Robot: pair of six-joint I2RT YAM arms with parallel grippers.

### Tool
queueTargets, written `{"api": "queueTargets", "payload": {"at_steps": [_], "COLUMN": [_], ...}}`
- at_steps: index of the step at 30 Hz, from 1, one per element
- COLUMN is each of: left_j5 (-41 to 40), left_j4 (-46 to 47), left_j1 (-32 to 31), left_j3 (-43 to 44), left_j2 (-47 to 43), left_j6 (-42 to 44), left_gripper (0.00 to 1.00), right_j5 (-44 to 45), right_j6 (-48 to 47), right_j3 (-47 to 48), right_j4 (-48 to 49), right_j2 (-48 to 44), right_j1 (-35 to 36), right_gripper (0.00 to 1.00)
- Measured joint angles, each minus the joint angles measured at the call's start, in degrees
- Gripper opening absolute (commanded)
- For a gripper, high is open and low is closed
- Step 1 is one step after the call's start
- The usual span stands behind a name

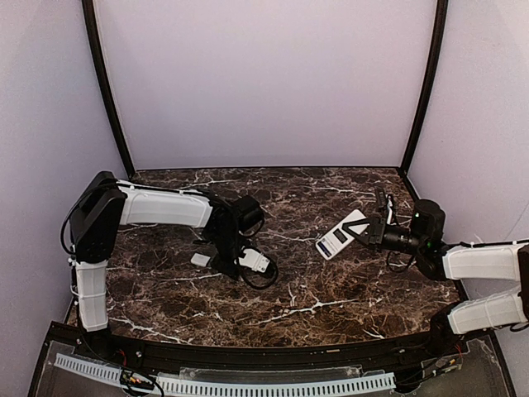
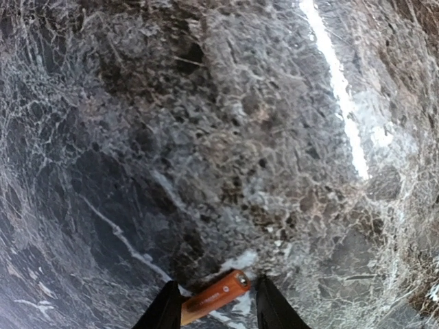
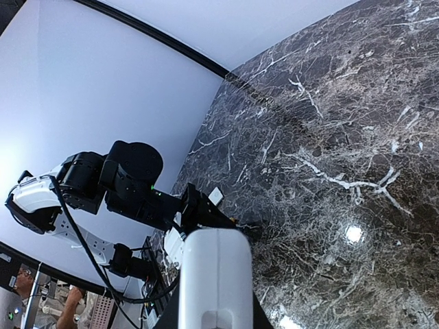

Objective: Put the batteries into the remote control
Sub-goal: Pick up the battery from the center of the board, then place the battery in the battery compartment.

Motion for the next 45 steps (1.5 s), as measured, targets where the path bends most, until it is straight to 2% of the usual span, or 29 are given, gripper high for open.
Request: {"api": "queueTargets", "payload": {"at_steps": [5,13,20,23,29,34,38,45], "left_j5": [-0.1,0.0,3.5,6.1,10.6,13.4,15.1,19.7], "left_j4": [0.2,0.4,1.2,4.5,17.8,28.6,32.1,33.7], "left_j1": [0.7,1.5,1.5,1.5,1.0,-3.2,-7.2,-11.4], "left_j3": [1.0,1.9,3.1,1.2,-10.1,-13.7,-13.6,-12.1], "left_j2": [0.7,1.2,1.1,-2.1,-21.7,-33.0,-33.5,-29.0], "left_j6": [0.4,0.2,-4.1,-7.1,-13.6,-18.1,-20.7,-26.6], "left_gripper": [0.16,0.01,0.0,0.0,0.01,0.0,0.01,0.0], "right_j5": [-0.1,-0.4,-2.1,-3.2,-5.4,-7.0,-8.1,-10.0], "right_j6": [0.0,-0.1,-1.2,-1.8,-3.0,-3.3,-2.9,-0.6], "right_j3": [0.0,0.1,1.9,3.5,5.5,7.7,9.7,13.6], "right_j4": [0.0,-0.2,-2.7,-4.3,-7.9,-10.7,-12.2,-12.9], "right_j2": [0.0,0.0,0.4,1.2,2.7,5.3,7.7,12.7], "right_j1": [0.0,0.0,0.0,0.1,1.0,3.3,6.0,11.8], "right_gripper": [0.0,0.0,0.0,0.0,0.0,0.0,0.0,0.0]}}
